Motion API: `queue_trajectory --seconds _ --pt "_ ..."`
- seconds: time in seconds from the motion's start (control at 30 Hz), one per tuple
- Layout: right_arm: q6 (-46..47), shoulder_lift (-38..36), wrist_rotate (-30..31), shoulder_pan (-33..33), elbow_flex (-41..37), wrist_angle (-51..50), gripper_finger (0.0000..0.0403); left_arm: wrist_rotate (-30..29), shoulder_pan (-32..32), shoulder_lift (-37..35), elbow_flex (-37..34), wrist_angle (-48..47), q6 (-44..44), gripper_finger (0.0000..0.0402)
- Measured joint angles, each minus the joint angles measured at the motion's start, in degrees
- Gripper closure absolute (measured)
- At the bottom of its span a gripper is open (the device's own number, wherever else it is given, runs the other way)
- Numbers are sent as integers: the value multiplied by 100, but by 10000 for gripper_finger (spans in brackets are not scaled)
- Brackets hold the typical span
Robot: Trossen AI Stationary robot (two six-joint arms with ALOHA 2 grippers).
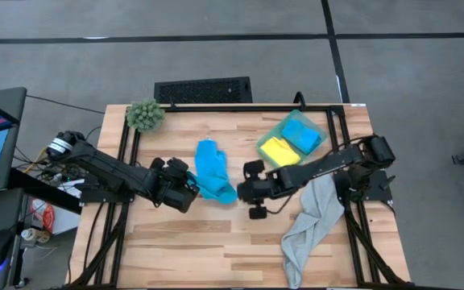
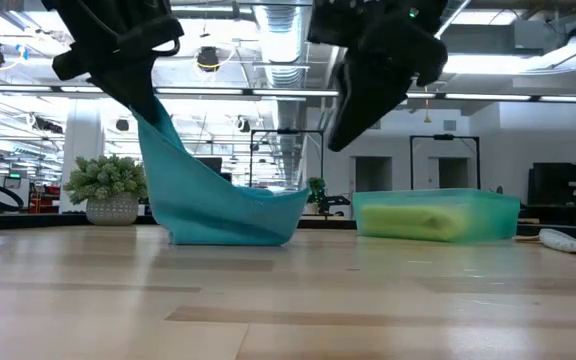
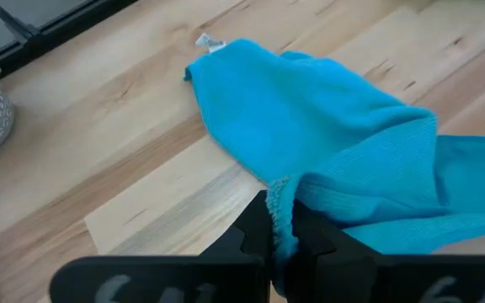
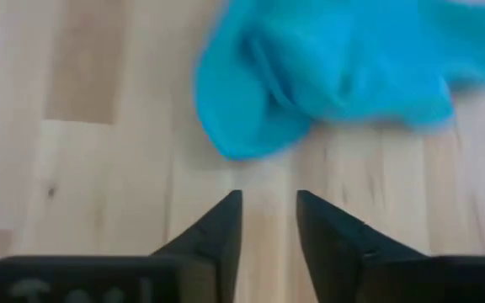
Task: Fold microfiber towels
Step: Fold the blue towel
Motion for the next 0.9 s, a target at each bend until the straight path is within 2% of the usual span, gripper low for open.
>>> queue_trajectory --seconds 0.13,0.23,0.5,0.67,0.9 --pt "-1188 105 -241 207 -416 1203 226 -3 0 -7 -2 -4 0 402" --pt "-1850 400 -231 320 -428 1619 203 3 0 -18 -2 -15 -17 402" --pt "-1996 874 224 104 -246 1462 185 33 0 -18 -2 -21 -39 401" --pt "-1879 962 98 -71 -237 1305 203 28 0 -20 -2 -15 -35 401" --pt "-1924 960 64 124 -228 1396 284 31 0 -20 -2 -14 -31 401"
